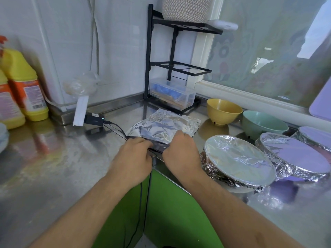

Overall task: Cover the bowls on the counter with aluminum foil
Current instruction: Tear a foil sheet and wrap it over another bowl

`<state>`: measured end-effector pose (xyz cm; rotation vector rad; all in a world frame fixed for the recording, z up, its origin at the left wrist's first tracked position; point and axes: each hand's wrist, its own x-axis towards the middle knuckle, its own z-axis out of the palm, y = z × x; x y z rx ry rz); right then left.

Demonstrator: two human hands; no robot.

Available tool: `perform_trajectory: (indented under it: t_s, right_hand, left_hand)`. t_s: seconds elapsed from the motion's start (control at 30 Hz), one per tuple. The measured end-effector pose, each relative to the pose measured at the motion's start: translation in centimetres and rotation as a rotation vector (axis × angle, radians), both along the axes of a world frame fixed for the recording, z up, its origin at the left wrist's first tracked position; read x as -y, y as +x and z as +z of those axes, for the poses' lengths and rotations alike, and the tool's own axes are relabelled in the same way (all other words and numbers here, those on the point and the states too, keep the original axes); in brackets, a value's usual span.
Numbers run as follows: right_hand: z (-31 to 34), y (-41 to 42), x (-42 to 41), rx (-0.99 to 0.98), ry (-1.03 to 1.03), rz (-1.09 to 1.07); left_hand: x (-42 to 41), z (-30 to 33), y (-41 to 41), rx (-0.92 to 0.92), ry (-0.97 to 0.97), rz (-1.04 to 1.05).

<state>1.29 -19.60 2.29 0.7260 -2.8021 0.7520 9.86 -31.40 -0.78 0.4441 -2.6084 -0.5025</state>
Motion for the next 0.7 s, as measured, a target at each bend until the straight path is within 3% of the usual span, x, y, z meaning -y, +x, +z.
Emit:
perform_trajectory:
  t_s: [0.2,0.37,0.7]
  right_hand:
    - [-0.2,-0.6,0.1,0.072,-0.091,-0.013]
    - [-0.2,-0.5,0.1,-0.082,-0.123,0.004]
    - [0.1,-0.8,0.5,-0.099,-0.117,-0.013]
  left_hand:
    - [-0.9,0.0,-0.3,-0.144,0.114,0.02]
    - [-1.4,0.5,-1.0,-0.212,0.418,0.121]
    - [-1.1,-1.7,-1.9,-0.182,0.08,-0.028]
